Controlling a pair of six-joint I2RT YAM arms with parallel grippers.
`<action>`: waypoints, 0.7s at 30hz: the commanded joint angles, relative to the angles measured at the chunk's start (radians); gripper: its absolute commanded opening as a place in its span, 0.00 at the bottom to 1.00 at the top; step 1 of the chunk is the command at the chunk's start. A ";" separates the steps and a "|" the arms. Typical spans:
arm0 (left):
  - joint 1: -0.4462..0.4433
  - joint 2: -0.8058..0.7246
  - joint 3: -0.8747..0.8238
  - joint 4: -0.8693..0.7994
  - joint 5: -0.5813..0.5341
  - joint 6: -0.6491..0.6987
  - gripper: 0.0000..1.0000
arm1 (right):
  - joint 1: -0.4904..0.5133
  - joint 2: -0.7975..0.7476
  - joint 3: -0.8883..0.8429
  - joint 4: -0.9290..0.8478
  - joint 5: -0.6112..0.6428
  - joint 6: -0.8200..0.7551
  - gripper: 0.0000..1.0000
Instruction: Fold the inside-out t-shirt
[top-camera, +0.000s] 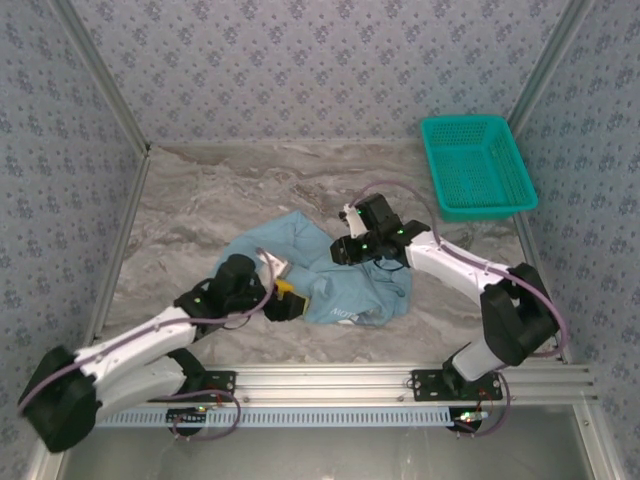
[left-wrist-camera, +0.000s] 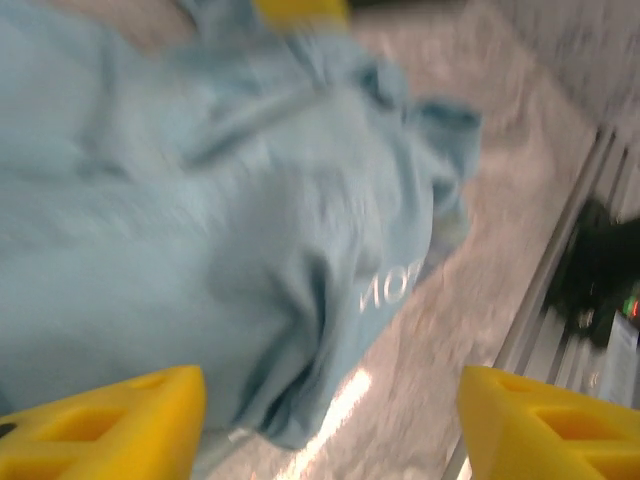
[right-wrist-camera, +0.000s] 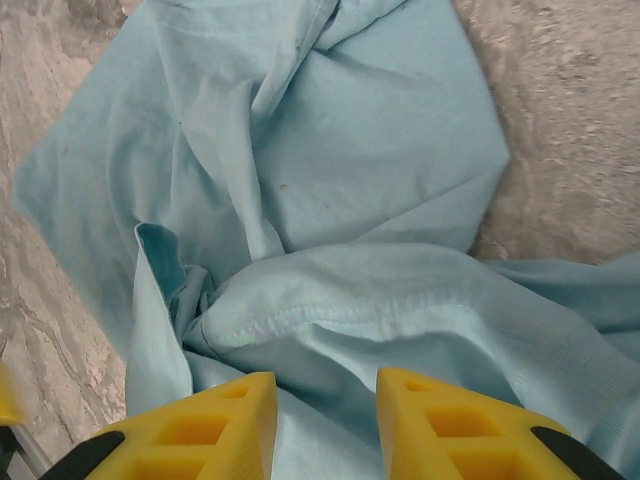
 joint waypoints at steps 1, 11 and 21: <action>0.105 -0.031 0.031 -0.067 -0.119 -0.153 0.71 | 0.020 0.030 0.037 -0.020 -0.003 -0.035 0.34; 0.198 0.416 0.331 -0.210 -0.076 -0.253 0.74 | 0.079 -0.020 -0.096 0.074 -0.128 0.017 0.24; 0.175 0.610 0.410 -0.215 0.032 -0.252 0.42 | 0.045 -0.122 -0.122 0.041 -0.078 0.001 0.23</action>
